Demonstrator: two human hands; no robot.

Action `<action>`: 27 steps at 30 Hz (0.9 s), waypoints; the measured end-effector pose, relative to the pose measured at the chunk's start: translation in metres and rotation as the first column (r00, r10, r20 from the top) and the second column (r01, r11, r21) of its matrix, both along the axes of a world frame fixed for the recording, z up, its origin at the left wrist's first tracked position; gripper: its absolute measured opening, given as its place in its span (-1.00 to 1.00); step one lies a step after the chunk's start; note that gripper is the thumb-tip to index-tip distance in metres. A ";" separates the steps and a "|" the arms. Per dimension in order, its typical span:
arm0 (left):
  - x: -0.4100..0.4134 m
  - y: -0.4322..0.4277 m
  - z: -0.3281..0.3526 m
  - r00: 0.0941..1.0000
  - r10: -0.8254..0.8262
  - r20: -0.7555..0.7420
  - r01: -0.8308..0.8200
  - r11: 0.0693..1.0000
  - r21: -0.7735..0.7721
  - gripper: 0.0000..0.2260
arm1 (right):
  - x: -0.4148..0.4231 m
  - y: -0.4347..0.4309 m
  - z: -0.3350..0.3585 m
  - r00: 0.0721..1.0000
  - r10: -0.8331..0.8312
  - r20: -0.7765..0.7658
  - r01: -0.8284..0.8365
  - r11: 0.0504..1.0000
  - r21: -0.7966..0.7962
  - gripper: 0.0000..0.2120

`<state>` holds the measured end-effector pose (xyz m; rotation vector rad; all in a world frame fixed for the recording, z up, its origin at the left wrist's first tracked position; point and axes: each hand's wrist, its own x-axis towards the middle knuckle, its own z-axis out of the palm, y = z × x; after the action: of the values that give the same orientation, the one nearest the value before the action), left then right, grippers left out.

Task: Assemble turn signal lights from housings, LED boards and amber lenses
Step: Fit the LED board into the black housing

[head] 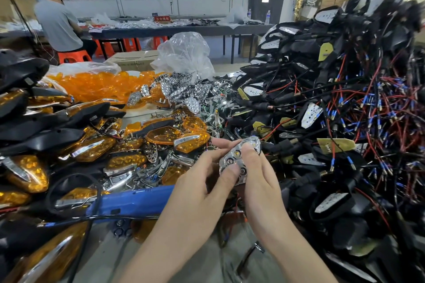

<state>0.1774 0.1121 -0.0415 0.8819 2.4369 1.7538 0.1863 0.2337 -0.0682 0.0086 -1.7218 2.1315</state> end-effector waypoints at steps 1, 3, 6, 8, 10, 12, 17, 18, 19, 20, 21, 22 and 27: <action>0.000 -0.001 -0.001 1.000 -0.008 0.009 0.008 1.000 0.018 -0.68 | 0.000 -0.001 0.000 1.000 0.008 -0.008 -0.008 1.000 -0.006 -0.60; 0.000 -0.003 -0.001 0.999 -0.022 0.028 0.020 0.999 0.051 -0.70 | 0.001 -0.002 -0.001 1.000 0.022 -0.017 -0.022 1.000 -0.012 -0.62; 0.000 -0.004 -0.001 0.999 -0.033 0.038 0.030 0.997 0.072 -0.72 | 0.002 -0.005 0.000 0.999 0.020 -0.028 -0.020 1.000 0.009 -0.67; 0.001 -0.005 0.000 0.998 -0.047 0.039 0.043 0.996 0.083 -0.73 | 0.003 -0.005 0.001 0.999 0.013 -0.029 -0.013 1.000 0.017 -0.71; 0.001 -0.006 0.000 0.997 -0.061 0.042 0.057 0.994 0.098 -0.74 | 0.003 -0.006 0.000 1.000 0.015 -0.027 -0.015 1.000 0.020 -0.70; 0.001 -0.006 0.000 0.996 -0.075 0.040 0.070 0.992 0.109 -0.73 | 0.003 -0.007 -0.001 1.000 0.019 -0.022 -0.019 1.000 0.015 -0.69; 0.001 -0.008 0.002 0.995 -0.092 0.036 0.086 0.985 0.149 -0.73 | 0.003 -0.008 0.000 0.999 0.034 -0.016 -0.034 0.999 -0.005 -0.68; 0.001 -0.008 0.002 0.995 -0.093 0.045 0.085 0.984 0.157 -0.73 | 0.003 -0.008 0.000 0.999 0.036 -0.013 -0.036 0.999 0.000 -0.68; 0.001 -0.008 0.003 0.994 -0.092 0.053 0.082 0.983 0.164 -0.73 | 0.003 -0.008 0.000 0.999 0.037 -0.015 -0.037 0.999 0.008 -0.69; 0.001 -0.008 0.003 0.994 -0.089 0.062 0.078 0.983 0.169 -0.74 | 0.003 -0.008 0.000 0.999 0.034 -0.019 -0.034 0.999 0.019 -0.69; 0.001 -0.007 0.003 0.994 -0.082 0.070 0.069 0.983 0.173 -0.74 | 0.003 -0.008 0.000 0.999 0.032 -0.021 -0.031 0.999 0.031 -0.70; 0.001 -0.007 0.002 0.995 -0.068 0.076 0.054 0.983 0.177 -0.75 | 0.004 -0.008 0.000 0.999 0.031 -0.018 -0.030 0.999 0.040 -0.70; 0.001 -0.005 -0.001 0.995 -0.011 0.097 -0.009 0.980 0.199 -0.74 | 0.004 -0.010 -0.001 0.999 0.031 -0.011 -0.031 0.997 0.071 -0.70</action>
<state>0.1780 0.1071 -0.0429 0.7888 2.2301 2.0167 0.1907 0.2240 -0.0697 0.0683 -1.7999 2.0872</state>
